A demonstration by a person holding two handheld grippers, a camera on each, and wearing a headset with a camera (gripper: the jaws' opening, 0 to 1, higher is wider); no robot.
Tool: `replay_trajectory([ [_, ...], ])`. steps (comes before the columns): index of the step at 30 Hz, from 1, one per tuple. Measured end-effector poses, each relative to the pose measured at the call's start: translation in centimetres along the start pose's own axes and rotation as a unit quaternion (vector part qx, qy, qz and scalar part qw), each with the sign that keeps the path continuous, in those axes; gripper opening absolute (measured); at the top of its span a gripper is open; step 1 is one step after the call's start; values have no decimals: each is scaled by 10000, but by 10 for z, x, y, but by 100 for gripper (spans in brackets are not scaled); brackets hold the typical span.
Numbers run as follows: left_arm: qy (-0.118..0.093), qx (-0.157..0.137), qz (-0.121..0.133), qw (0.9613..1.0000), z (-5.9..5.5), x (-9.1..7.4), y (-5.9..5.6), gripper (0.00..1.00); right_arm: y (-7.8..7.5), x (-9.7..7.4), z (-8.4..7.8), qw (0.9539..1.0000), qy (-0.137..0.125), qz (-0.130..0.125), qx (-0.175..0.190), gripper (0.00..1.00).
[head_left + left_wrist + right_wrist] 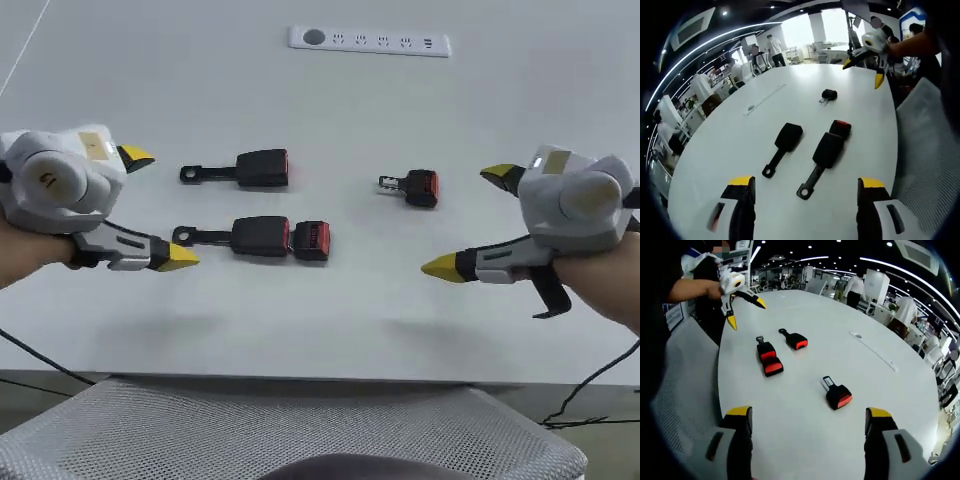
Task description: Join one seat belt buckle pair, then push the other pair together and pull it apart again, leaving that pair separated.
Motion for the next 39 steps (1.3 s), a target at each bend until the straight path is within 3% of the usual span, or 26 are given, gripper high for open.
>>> replay_trajectory([
  [3,23,29,95,9999,-9,-4,-5,90,2,-3,-7,9999,-18,-83,131,100],
  [6,-76,-205,72,9997,-15,-7,-10,99,5,-3,-13,9998,3,-129,167,100],
  [10,2,-230,108,9997,-22,-10,-14,100,10,-2,-18,9995,105,-194,214,100],
  [14,-123,-538,151,9984,-23,-15,-13,100,14,-5,-17,9992,31,-221,326,100],
  [20,-111,-497,246,9984,-25,-22,-18,100,17,-7,-17,9984,-61,-288,482,100],
  [30,-301,-936,300,9947,-29,-30,-21,100,25,-2,-23,9973,-23,-309,669,100],
  [39,-323,-1018,382,9935,-31,-34,-23,100,33,-1,-25,9965,-127,-374,739,100],
])
Point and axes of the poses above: the centre of the closed fingertips' face, and the gripper's own axes: x roughly forward along the fingers, y roughly to its left, z roughly out of its top, the point moved 10 cm from there along -x, roughly backward along the fingers, and after that the axes turned 15 degrees about y, right-handed, at the moved point
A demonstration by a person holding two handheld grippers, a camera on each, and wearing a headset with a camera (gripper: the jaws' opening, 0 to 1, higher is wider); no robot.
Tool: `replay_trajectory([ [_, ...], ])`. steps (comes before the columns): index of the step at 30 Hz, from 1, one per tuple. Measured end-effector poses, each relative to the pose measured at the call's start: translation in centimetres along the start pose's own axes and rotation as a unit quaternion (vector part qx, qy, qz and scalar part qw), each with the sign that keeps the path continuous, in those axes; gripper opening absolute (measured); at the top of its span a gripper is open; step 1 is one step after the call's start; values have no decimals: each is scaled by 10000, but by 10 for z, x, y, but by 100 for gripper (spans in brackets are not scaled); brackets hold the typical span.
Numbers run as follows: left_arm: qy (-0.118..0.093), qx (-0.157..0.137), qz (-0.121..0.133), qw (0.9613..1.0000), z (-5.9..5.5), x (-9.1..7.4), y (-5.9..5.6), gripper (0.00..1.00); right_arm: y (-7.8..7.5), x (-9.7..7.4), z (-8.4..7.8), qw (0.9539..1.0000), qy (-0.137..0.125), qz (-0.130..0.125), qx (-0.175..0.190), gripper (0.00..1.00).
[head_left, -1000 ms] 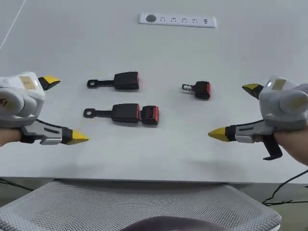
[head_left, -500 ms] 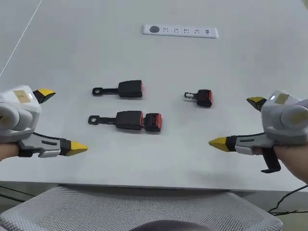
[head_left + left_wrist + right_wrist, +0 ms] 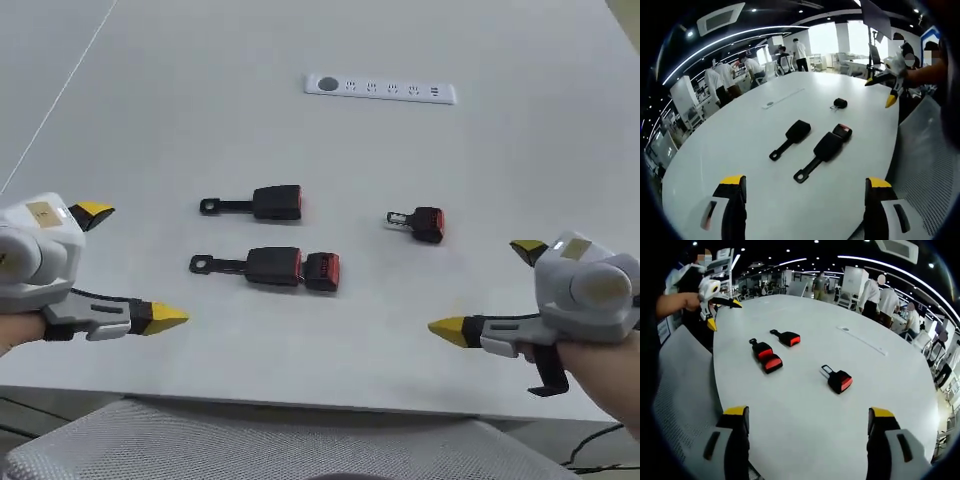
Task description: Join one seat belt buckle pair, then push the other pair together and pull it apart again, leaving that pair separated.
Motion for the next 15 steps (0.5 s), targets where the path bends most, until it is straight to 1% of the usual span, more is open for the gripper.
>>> replay_trajectory([
  [2,31,-3,17,10000,-1,-1,0,100,0,-1,1,10000,-15,-1,-3,100],
  [5,51,-85,54,9999,-1,-1,0,100,1,-3,6,10000,-63,6,-16,100],
  [8,-6,-73,93,9999,-1,-1,-1,100,2,-5,9,9999,-93,3,-37,100],
  [11,-106,-45,119,9999,0,-1,-2,100,4,-5,11,9999,-108,-6,-69,100],
  [14,-54,-179,112,9998,-2,-1,-3,100,6,-5,11,9999,-127,19,-64,100],
  [15,0,-297,108,9995,-4,-1,-3,100,6,-4,11,9999,-125,19,-63,100],
])
Point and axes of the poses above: the centre of the closed fingertips' face, and the gripper's own axes: x roughly forward along the fingers, y roughly to its left, z roughly out of its top, the point moved 10 cm from there along -x, roughly backward along the fingers, and after that the axes turned 15 degrees about y, right-handed, at the moved point
